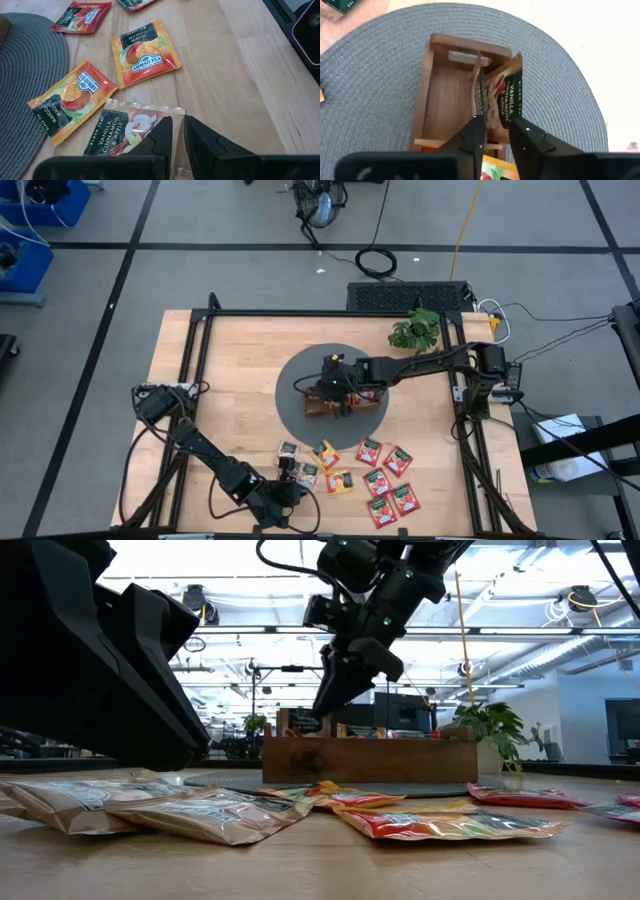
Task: Pick & Place Tea
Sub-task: Put the gold tea bag into the left compartment of the wooden organizer, then put the red tea bag into the right compartment of the wooden organizer
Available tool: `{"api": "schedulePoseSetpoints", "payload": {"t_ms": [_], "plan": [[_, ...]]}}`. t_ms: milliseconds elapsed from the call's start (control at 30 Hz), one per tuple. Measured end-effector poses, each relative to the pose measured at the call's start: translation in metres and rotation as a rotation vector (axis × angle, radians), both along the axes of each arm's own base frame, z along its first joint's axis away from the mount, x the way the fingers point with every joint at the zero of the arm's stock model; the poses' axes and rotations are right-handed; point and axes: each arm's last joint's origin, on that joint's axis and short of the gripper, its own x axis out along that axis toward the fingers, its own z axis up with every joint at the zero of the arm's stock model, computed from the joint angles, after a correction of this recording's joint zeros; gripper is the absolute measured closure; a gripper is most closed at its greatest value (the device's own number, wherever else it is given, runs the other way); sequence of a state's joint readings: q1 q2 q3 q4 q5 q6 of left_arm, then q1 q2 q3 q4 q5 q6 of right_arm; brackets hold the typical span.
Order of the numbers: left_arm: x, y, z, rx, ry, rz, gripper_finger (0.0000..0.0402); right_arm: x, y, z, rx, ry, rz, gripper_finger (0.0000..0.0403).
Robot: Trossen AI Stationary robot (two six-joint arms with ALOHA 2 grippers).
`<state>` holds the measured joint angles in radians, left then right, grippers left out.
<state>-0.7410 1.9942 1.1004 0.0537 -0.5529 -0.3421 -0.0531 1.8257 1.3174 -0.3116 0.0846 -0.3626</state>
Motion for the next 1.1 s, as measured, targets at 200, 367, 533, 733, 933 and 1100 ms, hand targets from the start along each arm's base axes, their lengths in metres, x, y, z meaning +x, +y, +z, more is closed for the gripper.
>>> {"api": "schedulePoseSetpoints", "payload": {"t_ms": [200, 367, 533, 733, 933, 1100], "plan": [[0.0, 0.0, 0.0, 0.022, -0.004, -0.002, 0.0346, -0.002, -0.004, 0.018, -0.11, -0.076, -0.1, 0.0291], [0.0, 0.001, 0.0, 0.039, -0.001, -0.008, 0.0346, -0.017, -0.001, 0.046, -0.105, -0.129, -0.146, 0.0287], [0.0, 0.001, 0.0, 0.064, -0.001, -0.028, 0.0346, -0.051, 0.016, 0.085, -0.054, -0.137, -0.151, 0.0291], [0.003, 0.005, 0.0, 0.082, -0.004, -0.033, 0.0346, -0.111, 0.041, 0.111, 0.071, -0.074, -0.218, 0.0297], [0.016, 0.015, 0.003, 0.097, -0.039, -0.027, 0.0346, -0.161, 0.07, 0.075, 0.322, -0.116, -0.186, 0.0296], [0.046, 0.042, 0.015, 0.058, -0.097, 0.076, 0.0346, -0.184, 0.088, 0.021, 0.514, -0.232, -0.158, 0.0298]]}}
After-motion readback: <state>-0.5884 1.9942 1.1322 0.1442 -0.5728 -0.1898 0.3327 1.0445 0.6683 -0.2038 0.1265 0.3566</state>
